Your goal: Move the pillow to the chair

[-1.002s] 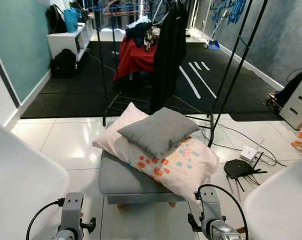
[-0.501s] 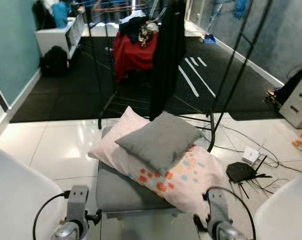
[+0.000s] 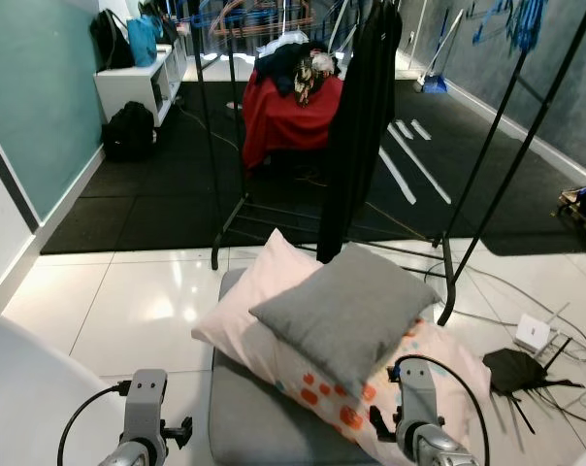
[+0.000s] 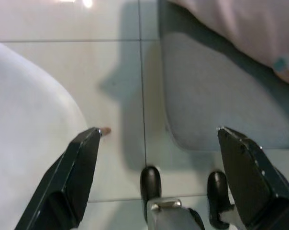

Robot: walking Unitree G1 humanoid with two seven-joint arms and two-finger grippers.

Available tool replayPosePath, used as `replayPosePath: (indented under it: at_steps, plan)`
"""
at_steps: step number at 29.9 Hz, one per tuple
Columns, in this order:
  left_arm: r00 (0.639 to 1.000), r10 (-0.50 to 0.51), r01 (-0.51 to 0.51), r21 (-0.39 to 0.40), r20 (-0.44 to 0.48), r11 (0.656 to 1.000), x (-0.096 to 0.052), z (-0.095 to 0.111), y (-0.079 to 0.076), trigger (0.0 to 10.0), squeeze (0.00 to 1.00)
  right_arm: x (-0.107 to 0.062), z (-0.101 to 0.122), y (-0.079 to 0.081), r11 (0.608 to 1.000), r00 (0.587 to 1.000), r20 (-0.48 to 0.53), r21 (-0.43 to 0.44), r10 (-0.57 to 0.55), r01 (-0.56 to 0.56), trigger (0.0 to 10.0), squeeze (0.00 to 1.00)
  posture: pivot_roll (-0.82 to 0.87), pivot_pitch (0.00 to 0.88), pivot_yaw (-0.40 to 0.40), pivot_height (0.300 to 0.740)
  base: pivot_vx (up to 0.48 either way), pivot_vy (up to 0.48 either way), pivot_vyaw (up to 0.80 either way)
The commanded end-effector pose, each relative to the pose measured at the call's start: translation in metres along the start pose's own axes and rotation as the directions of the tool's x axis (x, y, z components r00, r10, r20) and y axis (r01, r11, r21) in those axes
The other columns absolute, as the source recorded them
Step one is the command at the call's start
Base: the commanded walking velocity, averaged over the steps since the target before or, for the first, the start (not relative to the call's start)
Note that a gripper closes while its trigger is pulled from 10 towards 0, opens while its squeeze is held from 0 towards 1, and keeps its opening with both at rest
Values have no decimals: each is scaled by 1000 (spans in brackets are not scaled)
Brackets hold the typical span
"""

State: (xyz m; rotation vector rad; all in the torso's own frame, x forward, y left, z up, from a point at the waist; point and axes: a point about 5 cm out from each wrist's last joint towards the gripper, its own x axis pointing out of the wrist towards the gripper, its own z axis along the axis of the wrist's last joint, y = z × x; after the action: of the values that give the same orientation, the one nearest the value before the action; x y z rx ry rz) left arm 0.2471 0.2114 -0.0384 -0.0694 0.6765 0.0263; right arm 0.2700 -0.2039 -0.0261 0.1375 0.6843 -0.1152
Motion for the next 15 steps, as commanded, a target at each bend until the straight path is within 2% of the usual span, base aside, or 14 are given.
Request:
replayPosePath:
  at_steps: [1,3,4,6,8,10,11,12,13,15]
  plan:
    - [1000,13,-12,-25,12,1000,-2,-1,5,10000,0,-1,43,-34,982,986,137,177,-95,70,10000,0,-81,104,-32,740,0,0,0]
    - [1000,13,-12,-25,12,1000,-2,-1,5,10000,0,-1,43,-34,982,986,137,177,-95,70,10000,0,-81,104,-32,740,0,0,0]
    - [1000,10,-9,-28,16,1000,-1,-1,5,10000,0,-3,63,-47,966,973,190,245,-131,82,10000,0,-81,104,-32,740,0,0,0]
    - [1000,10,-9,-28,16,1000,-1,-1,5,10000,0,-3,63,-47,966,973,190,245,-131,82,10000,0,-81,104,-32,740,0,0,0]
    - [1000,-2,2,-21,9,1000,-1,-1,4,10000,0,-12,102,-75,954,933,273,252,-234,165,10000,0,-105,106,-28,740,0,0,0]
    - [1000,-2,2,-21,9,1000,-1,-1,4,10000,0,-12,102,-75,954,933,273,252,-234,165,10000,0,-105,106,-28,740,0,0,0]
    - [1000,-7,7,-18,7,1000,-1,-1,4,10000,0,-17,117,-85,948,911,307,246,-274,203,10000,0,-105,106,-28,740,0,0,0]
    - [1000,-7,7,-18,7,1000,-1,-1,4,10000,0,-17,117,-85,948,911,307,246,-274,203,10000,0,-105,106,-28,740,0,0,0]
    - [1000,-9,10,-16,6,1000,-2,-2,3,10000,0,-20,134,-87,949,896,358,263,-264,174,10000,0,-94,99,-28,740,0,0,0]
    - [1000,-9,10,-16,6,1000,-2,-2,3,10000,0,-20,134,-87,949,896,358,263,-264,174,10000,0,-94,99,-28,740,0,0,0]
